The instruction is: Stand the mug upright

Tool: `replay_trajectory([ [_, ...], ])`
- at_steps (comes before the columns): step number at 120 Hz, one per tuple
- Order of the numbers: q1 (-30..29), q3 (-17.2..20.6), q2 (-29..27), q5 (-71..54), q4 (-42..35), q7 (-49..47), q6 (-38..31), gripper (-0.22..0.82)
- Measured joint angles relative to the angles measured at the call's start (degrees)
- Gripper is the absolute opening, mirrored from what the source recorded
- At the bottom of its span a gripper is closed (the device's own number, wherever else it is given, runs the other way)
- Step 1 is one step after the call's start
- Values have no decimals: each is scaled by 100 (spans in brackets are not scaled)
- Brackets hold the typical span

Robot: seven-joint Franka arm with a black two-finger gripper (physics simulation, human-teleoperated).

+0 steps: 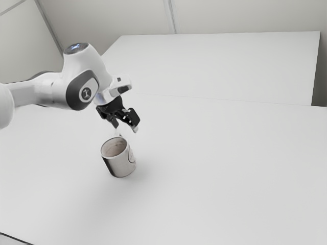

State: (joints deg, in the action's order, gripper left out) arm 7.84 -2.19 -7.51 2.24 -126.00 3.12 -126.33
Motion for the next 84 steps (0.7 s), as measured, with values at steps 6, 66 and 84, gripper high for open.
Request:
replay_trajectory([
  [6, -7, 32, 8, 36, 144, 2, 193, 56],
  [66, -66, 122, 418, 273, 2127, 4, 2021, 58],
  [84, -72, 129, 579, 273, 2722, 3, 2552, 58],
])
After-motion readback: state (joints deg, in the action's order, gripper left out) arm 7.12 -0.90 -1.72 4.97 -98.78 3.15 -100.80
